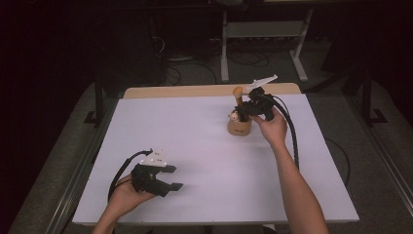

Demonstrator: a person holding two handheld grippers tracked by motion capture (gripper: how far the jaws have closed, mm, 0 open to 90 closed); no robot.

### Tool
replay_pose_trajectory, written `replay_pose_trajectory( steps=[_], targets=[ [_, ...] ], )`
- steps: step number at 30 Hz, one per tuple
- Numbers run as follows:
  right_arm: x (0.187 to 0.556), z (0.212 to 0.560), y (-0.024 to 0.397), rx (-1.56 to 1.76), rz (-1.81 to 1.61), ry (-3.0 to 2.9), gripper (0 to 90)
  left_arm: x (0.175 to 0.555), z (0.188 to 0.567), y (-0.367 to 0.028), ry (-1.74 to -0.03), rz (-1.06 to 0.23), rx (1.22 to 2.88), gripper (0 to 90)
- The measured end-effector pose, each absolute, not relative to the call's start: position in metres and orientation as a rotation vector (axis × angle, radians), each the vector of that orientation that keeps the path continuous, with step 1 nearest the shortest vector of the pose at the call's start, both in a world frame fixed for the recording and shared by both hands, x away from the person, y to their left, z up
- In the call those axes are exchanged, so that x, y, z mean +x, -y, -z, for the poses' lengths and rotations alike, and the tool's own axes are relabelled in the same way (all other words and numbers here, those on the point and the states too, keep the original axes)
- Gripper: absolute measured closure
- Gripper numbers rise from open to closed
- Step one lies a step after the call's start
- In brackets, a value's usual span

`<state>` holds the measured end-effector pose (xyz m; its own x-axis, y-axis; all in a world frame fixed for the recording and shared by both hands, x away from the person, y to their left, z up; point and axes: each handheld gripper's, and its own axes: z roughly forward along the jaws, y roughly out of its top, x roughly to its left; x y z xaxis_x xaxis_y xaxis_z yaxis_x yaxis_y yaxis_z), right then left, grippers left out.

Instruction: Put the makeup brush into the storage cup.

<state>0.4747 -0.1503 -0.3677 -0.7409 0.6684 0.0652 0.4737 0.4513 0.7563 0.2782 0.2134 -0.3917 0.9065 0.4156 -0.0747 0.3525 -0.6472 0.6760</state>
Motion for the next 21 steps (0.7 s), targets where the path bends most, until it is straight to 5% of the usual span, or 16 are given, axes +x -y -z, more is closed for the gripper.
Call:
replay_pose_trajectory(
  steps=[21],
  targets=[
    [0.453, 0.36, 0.169, 1.002, -1.148, -2.427, 50.1, 0.278, 0.393, -0.216, -0.595, -0.114, 2.298, 34.3]
  ],
)
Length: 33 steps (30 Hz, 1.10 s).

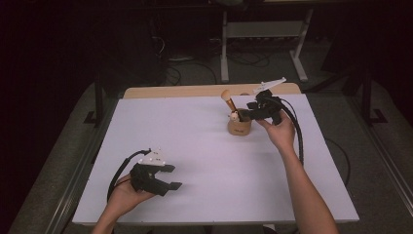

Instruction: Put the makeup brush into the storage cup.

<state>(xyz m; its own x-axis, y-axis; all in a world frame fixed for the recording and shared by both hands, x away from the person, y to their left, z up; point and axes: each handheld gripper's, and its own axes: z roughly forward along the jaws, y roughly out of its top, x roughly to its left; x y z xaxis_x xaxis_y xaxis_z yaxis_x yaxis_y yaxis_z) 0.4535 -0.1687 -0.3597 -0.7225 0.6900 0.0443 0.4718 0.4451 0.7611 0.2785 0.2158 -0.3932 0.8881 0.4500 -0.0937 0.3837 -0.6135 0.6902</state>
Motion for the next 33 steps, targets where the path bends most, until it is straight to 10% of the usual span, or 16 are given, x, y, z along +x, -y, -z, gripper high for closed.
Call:
replay_pose_trajectory(
  steps=[33],
  targets=[
    [0.394, 0.364, 0.195, 0.999, -1.194, -2.466, 33.3, 0.283, 0.394, -0.226, -0.646, -0.189, 2.285, 30.7]
  ],
)
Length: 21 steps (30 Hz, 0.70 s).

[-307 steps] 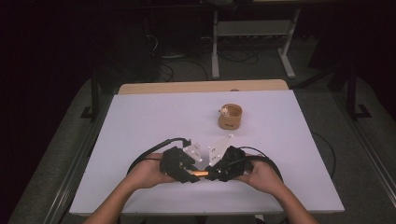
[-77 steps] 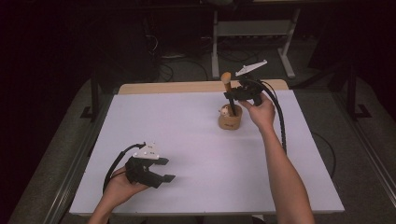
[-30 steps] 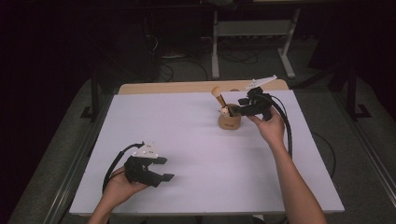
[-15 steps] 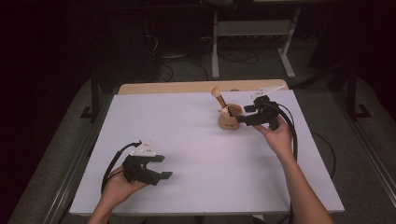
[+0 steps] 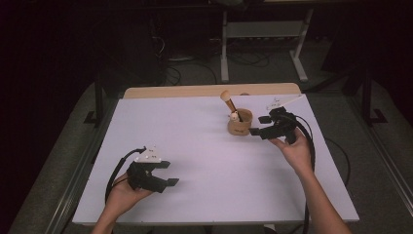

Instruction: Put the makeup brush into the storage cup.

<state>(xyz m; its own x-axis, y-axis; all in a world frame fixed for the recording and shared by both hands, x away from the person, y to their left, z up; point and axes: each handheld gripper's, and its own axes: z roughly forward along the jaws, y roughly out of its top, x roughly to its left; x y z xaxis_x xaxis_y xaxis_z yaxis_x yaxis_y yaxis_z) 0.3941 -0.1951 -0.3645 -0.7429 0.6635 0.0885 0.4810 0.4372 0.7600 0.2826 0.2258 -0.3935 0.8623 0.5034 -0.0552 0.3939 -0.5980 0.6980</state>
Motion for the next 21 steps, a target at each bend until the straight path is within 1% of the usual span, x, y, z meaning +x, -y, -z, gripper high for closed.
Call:
replay_pose_trajectory(
  steps=[13, 21],
  targets=[
    [0.375, 0.362, 0.198, 0.964, -1.21, -2.466, 31.4, 0.282, 0.394, -0.229, -0.676, -0.192, 2.269, 30.2],
    [0.364, 0.369, 0.203, 0.978, -1.206, -2.474, 30.6, 0.283, 0.394, -0.23, -0.69, -0.195, 2.262, 30.0]
  ],
)
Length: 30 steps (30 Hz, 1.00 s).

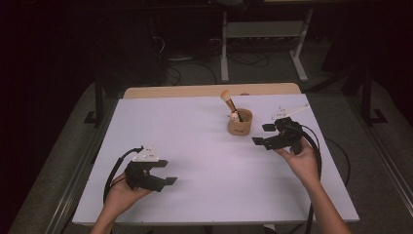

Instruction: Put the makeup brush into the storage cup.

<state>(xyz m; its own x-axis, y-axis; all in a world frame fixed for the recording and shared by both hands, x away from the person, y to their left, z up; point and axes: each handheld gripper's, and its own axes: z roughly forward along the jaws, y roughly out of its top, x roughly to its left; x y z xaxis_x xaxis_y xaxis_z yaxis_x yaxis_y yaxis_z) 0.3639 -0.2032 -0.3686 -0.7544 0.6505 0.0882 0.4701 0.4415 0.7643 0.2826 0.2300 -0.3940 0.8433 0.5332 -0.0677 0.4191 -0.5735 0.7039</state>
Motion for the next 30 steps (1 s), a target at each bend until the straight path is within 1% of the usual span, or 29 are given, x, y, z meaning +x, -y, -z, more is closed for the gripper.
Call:
replay_pose_trajectory(
  steps=[6, 11, 20, 30],
  targets=[
    [0.357, 0.372, 0.207, 0.979, -1.213, -2.473, 30.1, 0.284, 0.394, -0.232, -0.692, -0.202, 2.274, 29.8],
    [0.35, 0.375, 0.208, 0.982, -1.229, -2.475, 29.3, 0.284, 0.394, -0.234, -0.708, -0.211, 2.252, 29.6],
    [0.334, 0.391, 0.209, 0.99, -1.23, -2.491, 28.6, 0.284, 0.397, -0.235, -0.723, -0.215, 2.251, 28.8],
    [0.321, 0.398, 0.217, 0.995, -1.246, -2.483, 28.0, 0.285, 0.398, -0.237, -0.726, -0.228, 2.253, 28.3]
  ],
)
